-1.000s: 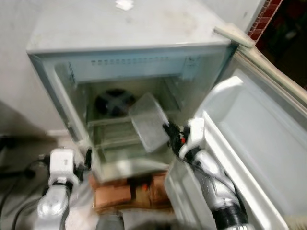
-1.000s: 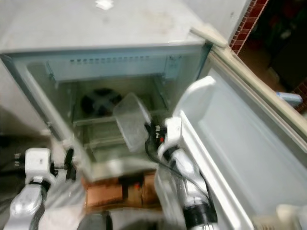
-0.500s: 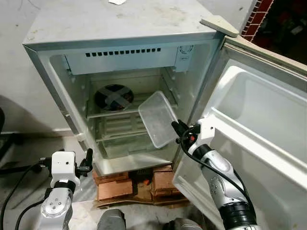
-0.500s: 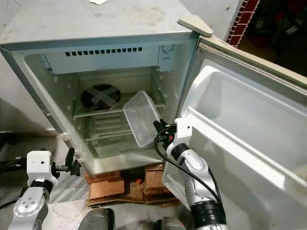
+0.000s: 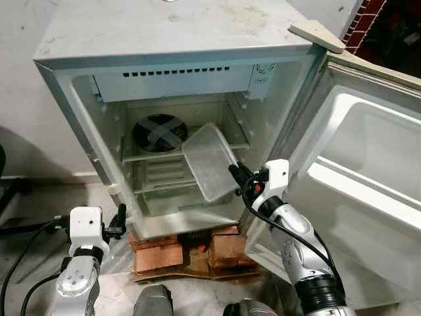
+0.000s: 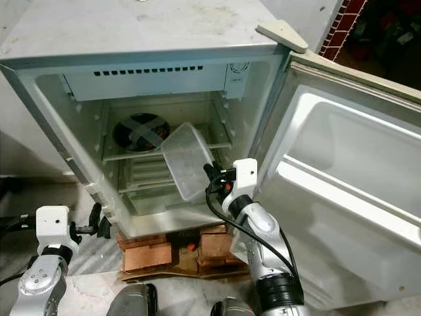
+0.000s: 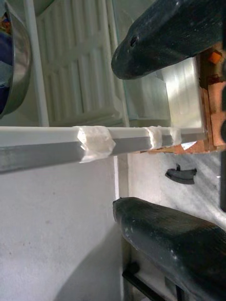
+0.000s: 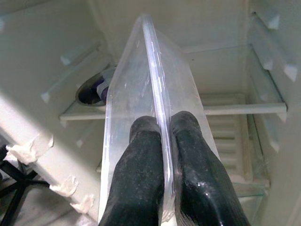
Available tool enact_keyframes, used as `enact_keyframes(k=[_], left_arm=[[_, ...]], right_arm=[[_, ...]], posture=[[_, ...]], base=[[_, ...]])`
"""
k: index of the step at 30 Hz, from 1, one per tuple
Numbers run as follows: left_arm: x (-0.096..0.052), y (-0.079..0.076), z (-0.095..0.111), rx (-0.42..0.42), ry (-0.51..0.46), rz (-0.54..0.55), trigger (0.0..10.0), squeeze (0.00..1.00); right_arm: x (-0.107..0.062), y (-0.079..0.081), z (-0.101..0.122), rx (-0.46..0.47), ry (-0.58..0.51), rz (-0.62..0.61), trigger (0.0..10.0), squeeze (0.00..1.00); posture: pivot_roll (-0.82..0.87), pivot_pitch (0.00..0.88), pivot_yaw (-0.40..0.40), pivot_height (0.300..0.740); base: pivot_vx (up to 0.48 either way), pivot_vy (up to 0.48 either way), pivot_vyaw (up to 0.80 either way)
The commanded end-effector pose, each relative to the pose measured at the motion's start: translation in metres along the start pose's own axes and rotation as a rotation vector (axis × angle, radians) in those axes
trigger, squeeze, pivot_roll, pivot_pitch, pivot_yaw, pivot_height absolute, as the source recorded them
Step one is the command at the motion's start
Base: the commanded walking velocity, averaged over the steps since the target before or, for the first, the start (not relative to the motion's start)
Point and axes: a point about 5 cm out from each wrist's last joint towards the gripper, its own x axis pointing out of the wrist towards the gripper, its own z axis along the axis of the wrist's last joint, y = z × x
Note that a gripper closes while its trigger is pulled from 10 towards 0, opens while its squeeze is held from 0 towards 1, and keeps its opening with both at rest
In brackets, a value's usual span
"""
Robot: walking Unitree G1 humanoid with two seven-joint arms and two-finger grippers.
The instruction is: Restocking fridge
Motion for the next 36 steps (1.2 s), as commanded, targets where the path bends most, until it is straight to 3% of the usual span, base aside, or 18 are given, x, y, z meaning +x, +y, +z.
enact_keyframes(k=[1, 18, 36], left_arm=[[-0.001, 0.001, -0.002, -0.011, 0.016, 0.012, 10.0, 0.00], [0.002, -0.001, 0.004, 0.023, -0.013, -0.030, 10.0, 0.00], [0.002, -0.005, 0.005, 0.035, -0.045, -0.114, 10.0, 0.00]], right_arm=[[0.001, -0.001, 0.001, -0.007, -0.001, 0.001, 10.0, 0.00], [0.005, -0.001, 0.003, -0.015, -0.010, -0.008, 10.0, 0.00], [0.004, -0.013, 0.002, -0.037, -0.024, -0.129, 10.0, 0.00]], posture=[[0.12, 0.066, -0.039, 0.740], [0.13, 0.059, -0.030, 0.740], [0.12, 0.051, -0.025, 0.740]], base=[[0.000, 0.416, 0.00], [0.000, 0.431, 0.00], [0.000, 0.000, 0.00]])
